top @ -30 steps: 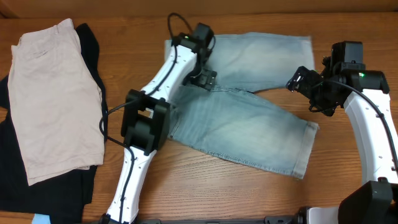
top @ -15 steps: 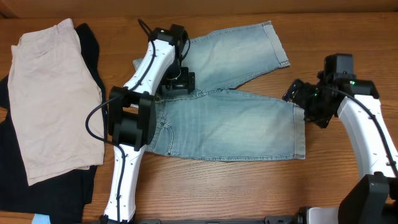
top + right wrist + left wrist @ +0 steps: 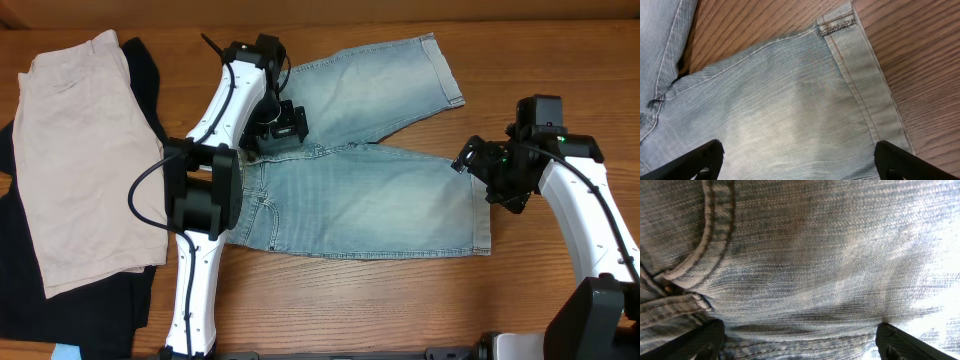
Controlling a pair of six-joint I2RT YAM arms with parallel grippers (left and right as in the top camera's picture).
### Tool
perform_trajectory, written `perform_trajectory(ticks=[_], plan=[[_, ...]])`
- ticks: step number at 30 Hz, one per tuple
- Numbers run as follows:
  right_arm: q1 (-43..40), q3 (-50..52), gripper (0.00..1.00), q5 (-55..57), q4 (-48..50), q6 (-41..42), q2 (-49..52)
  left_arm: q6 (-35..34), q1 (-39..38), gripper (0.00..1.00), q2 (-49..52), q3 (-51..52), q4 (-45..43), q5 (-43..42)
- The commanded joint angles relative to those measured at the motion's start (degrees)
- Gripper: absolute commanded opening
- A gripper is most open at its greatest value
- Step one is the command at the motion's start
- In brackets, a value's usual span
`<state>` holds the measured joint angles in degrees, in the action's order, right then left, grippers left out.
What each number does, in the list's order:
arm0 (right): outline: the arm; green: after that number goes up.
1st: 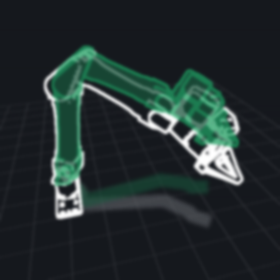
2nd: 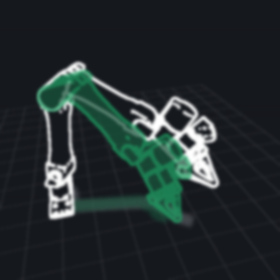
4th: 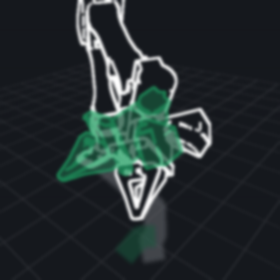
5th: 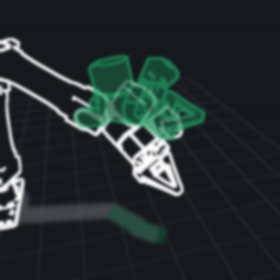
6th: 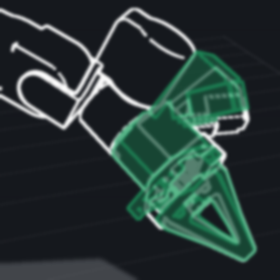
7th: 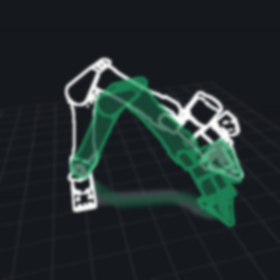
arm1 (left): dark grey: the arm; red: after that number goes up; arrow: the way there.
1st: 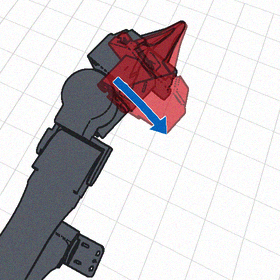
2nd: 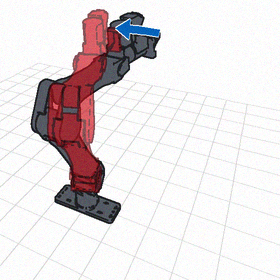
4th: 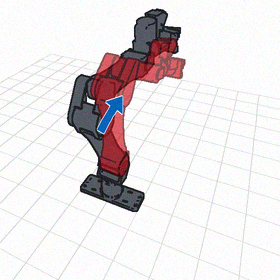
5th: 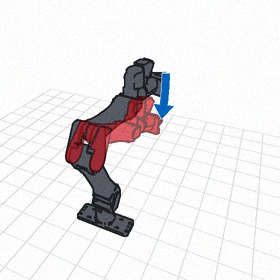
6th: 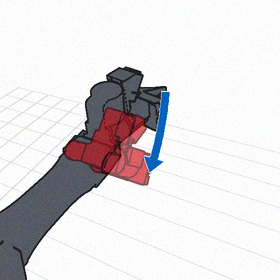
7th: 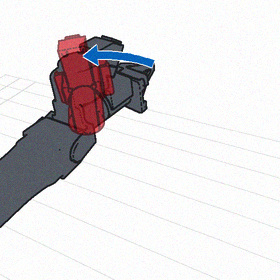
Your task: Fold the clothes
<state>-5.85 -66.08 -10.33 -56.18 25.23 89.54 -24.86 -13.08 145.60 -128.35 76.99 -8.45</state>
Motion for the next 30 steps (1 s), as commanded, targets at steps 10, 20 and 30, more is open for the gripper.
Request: perform_trajectory(ticks=[10,20,30], plan=[[0.44,0.46,1.0,-0.24,1.09,-1.7,-0.07,-3.06,2.58,1.0,5.51,3.52,2.21,7.23],[0.44,-4.55,1.0,-0.17,-0.35,-2.82,-4.46,-0.76,2.51,1.0,2.93,-12.52,6.16,10.6],[0.44,-8.35,1.0,0.42,-9.84,-2.75,-24.26,2.64,-0.26,1.0,-9.84,-36.7,19.82,12.48]])
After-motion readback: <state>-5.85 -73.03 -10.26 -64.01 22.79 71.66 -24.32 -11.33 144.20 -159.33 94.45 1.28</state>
